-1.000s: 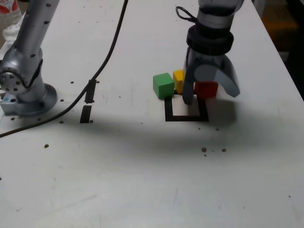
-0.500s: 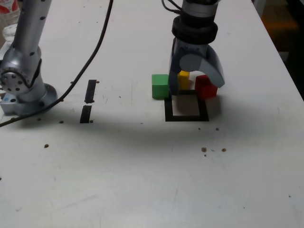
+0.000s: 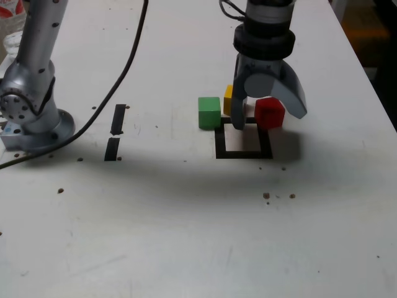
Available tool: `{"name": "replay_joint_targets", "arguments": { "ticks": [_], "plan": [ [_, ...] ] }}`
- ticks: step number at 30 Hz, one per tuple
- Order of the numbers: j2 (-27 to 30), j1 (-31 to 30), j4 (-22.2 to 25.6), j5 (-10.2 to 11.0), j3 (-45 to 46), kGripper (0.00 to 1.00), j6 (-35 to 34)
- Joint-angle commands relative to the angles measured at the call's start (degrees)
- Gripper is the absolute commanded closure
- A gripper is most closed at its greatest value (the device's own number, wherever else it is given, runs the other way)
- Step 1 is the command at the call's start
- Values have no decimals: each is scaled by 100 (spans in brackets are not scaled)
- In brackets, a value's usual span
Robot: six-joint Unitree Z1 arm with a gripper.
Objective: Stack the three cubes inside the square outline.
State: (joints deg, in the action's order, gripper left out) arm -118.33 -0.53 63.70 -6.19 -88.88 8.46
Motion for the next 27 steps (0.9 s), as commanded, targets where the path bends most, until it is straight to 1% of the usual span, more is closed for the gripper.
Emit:
{"name": "replay_joint_targets", "arguments": {
  "ticks": [1,6,12,16,18,20,21,27],
  "plan": [
    [-70,-2,-20,-23,-63,6,7],
    [-154,26,-48,-66,-104,6,-4],
    [-256,101,-68,-131,-104,9,-18],
    [-309,169,-65,-130,-103,14,-15],
    [-340,206,-63,-107,-117,19,-13],
    [-374,249,-79,-74,-134,29,-11],
    [-393,276,-110,-61,-138,38,-18],
    [-433,330,-331,-82,-138,75,-46]
  ]
}}
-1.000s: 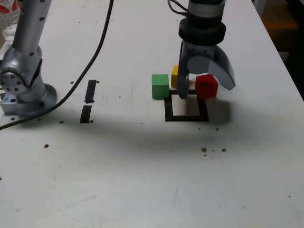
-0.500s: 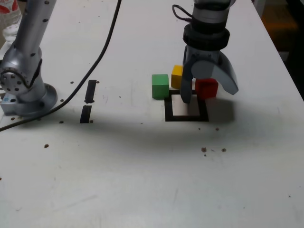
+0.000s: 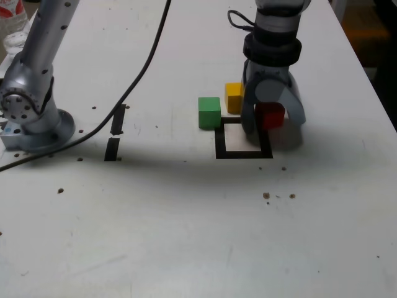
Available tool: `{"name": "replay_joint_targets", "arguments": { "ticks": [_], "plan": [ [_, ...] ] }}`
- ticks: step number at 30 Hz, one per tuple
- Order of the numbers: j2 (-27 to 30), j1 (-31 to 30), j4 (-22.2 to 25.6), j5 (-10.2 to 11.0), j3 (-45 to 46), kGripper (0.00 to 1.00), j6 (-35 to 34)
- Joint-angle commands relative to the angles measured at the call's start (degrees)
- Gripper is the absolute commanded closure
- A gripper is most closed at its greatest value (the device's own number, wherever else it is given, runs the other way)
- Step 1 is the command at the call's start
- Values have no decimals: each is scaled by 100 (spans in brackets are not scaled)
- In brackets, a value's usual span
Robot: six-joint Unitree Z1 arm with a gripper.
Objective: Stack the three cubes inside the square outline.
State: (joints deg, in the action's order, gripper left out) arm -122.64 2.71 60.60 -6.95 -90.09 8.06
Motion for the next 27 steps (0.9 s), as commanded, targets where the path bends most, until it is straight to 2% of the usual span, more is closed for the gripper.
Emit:
{"name": "replay_joint_targets", "arguments": {
  "ticks": [1,4,10,19,27],
  "plan": [
    [-4,7,-47,-1,-17,80,-7],
    [-1,7,-71,42,-14,88,-7],
    [80,6,33,239,21,93,-7],
    [619,-99,571,544,144,93,-38],
    [1134,-436,886,518,293,93,-344]
  ]
}}
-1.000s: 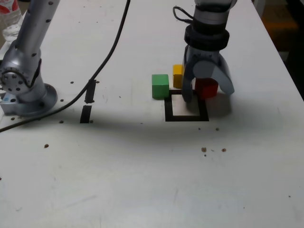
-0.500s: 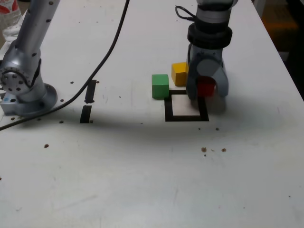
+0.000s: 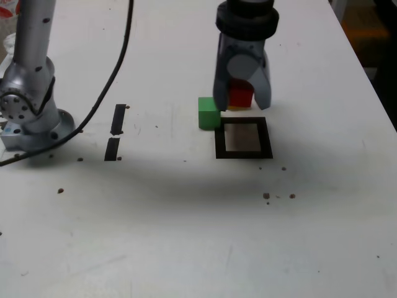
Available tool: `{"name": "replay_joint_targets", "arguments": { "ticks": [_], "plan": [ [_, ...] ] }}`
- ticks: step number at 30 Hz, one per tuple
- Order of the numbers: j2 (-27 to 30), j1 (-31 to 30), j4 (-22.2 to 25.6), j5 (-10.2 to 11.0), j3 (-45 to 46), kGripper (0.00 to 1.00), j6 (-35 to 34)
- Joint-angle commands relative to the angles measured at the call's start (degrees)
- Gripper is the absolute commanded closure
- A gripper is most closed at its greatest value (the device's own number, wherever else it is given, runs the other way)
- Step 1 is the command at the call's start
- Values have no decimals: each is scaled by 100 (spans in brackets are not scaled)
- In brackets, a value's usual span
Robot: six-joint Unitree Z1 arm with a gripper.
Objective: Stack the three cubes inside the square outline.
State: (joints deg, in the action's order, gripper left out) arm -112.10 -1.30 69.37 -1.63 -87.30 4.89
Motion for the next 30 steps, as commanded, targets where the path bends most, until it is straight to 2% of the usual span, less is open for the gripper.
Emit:
{"name": "replay_joint_targets", "arguments": {
  "ticks": [1,14,22,30],
  "plan": [
    [115,-78,19,-32,34,93,-67],
    [123,-617,-74,-264,339,93,-744],
    [-70,-661,-414,-393,379,93,-785],
    [-170,-661,-613,-399,520,90,-784]
  ]
}}
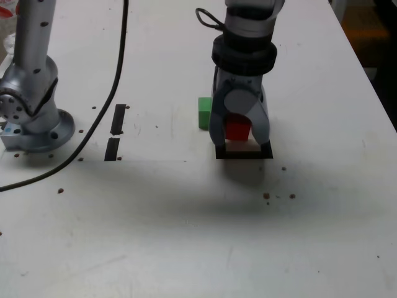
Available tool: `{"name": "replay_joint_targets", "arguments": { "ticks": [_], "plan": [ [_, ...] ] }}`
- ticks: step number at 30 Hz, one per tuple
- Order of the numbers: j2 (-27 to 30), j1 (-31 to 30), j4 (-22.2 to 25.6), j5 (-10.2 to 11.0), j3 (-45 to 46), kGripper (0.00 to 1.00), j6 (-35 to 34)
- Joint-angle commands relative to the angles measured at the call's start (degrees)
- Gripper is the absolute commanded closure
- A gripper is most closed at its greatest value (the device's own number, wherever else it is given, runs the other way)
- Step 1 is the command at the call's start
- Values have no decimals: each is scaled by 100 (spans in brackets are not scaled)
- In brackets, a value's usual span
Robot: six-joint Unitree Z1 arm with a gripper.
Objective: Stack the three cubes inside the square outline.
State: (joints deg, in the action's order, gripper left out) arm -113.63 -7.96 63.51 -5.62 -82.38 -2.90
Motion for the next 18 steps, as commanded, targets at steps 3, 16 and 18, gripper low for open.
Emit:
{"name": "replay_joint_targets", "arguments": {
  "ticks": [3,16,18],
  "plan": [
    [-21,5,-68,-9,70,87,-5],
    [-108,5,-296,-92,197,55,62],
    [-132,5,-314,-87,199,51,77]
  ]
}}
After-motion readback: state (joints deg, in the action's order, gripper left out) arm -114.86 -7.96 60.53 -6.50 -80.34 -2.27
